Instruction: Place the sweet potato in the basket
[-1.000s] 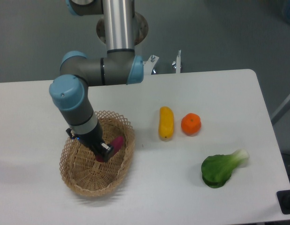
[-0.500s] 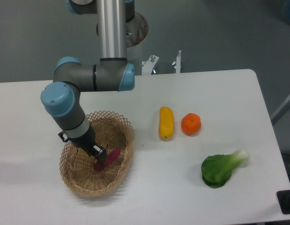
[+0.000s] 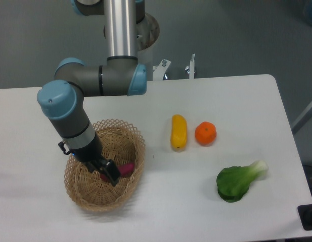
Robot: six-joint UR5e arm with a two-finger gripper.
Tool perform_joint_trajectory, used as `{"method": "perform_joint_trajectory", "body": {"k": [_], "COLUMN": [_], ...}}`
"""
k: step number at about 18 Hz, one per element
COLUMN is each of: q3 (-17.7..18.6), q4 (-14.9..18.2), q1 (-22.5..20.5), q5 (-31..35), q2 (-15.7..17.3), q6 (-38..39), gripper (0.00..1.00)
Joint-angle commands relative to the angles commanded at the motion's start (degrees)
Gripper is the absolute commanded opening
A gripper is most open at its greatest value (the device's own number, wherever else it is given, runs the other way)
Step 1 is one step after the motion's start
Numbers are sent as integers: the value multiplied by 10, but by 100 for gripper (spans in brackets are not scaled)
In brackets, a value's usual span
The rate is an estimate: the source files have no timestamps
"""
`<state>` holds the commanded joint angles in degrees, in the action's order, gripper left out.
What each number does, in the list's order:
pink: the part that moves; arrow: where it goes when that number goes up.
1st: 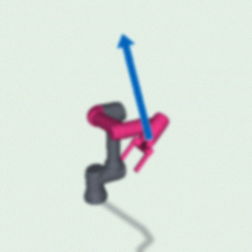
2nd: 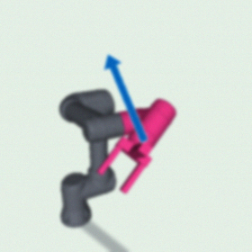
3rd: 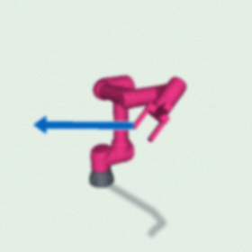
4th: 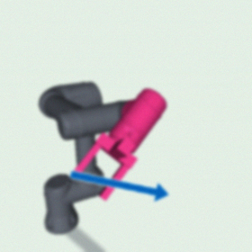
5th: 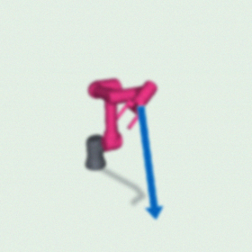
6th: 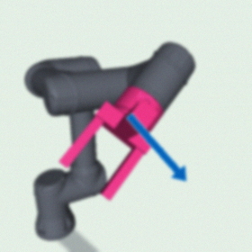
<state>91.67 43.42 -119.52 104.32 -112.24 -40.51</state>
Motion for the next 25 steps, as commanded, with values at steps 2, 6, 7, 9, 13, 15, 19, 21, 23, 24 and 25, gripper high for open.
{"method": "perform_joint_trajectory", "body": {"k": [2,6,7,9,13,15,19,21,23,24,25], "q3": [-9,-15,-13,-12,-16,-15,-15,-15,-14,-12,-9], "q4": [1,8,22,82,148,164,185,216,235,241,241], "q1": [-19,-81,-98,-132,-207,-244,-315,-357,-382,-390,-396], "q5": [-2,-5,-4,-4,-6,-10,-58,-103,-132,-145,-152], "q2": [6,26,34,54,84,98,120,133,146,149,154], "q6": [-7,-65,-96,-159,-282,-368,-483,-518,-561,-582,-594], "gripper": [100,100,100,100,100,100,100,100,100,100,100]}}
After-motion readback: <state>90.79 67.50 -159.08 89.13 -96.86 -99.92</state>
